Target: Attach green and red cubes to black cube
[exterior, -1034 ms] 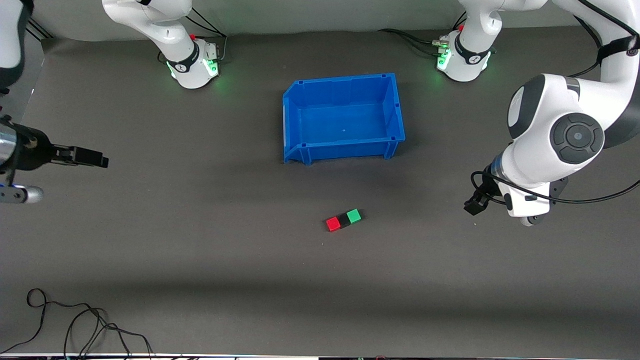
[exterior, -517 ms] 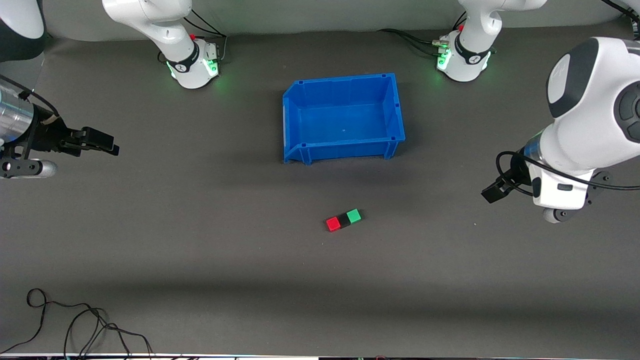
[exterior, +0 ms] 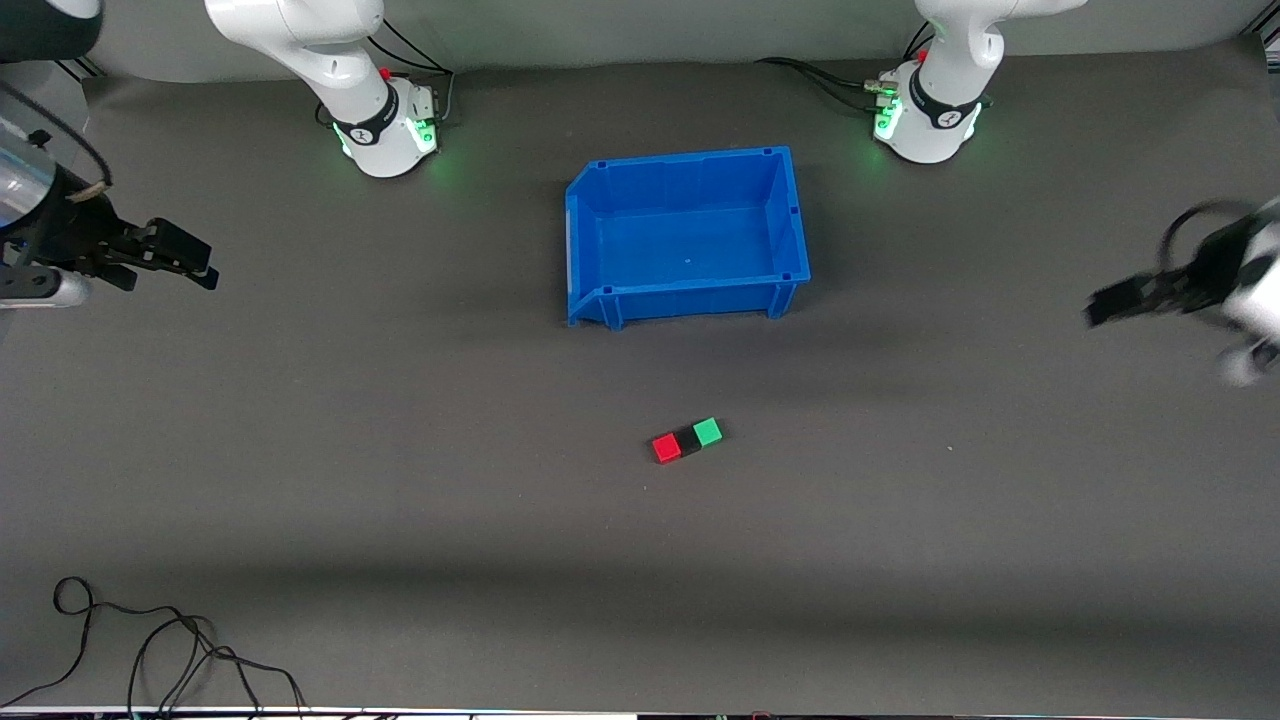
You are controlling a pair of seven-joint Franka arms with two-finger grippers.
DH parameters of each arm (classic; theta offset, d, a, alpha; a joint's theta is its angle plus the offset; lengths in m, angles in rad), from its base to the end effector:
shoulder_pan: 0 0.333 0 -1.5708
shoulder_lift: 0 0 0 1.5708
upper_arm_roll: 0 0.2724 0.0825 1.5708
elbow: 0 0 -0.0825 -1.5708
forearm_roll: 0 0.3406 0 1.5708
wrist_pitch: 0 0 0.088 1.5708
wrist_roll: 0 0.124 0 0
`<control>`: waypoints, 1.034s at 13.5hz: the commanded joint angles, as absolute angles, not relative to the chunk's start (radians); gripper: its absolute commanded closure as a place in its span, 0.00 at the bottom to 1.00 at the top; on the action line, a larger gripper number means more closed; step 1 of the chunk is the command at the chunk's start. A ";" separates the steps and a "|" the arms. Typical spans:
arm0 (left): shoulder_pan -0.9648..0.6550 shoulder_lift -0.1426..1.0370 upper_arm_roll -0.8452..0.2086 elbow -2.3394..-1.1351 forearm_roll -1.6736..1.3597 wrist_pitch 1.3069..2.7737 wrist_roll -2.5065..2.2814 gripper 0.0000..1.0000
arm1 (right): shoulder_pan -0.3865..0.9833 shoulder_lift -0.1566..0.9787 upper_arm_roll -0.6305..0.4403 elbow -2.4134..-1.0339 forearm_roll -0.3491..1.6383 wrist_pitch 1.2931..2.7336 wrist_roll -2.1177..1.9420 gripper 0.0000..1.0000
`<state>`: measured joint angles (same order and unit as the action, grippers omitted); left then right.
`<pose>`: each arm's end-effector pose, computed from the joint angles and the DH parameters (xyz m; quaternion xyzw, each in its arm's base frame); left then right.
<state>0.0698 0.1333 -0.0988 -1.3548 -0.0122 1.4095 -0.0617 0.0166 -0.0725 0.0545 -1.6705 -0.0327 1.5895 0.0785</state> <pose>0.5283 -0.0134 0.5722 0.9990 0.0158 -0.0395 0.0108 0.4912 0.0318 0.5591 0.9998 -0.0034 -0.0029 0.0186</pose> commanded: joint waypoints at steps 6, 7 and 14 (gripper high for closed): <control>0.081 0.003 -0.103 -1.502 0.002 1.532 0.046 0.00 | -0.014 -0.054 0.086 -1.624 -0.064 1.578 0.069 0.00; 0.078 0.005 -0.101 -1.500 0.002 1.535 0.046 0.00 | -0.014 -0.054 0.086 -1.624 -0.064 1.580 0.066 0.00; -0.029 0.025 0.001 -1.474 0.002 1.517 0.094 0.00 | 0.008 0.060 0.084 -1.502 -0.067 1.525 0.072 0.00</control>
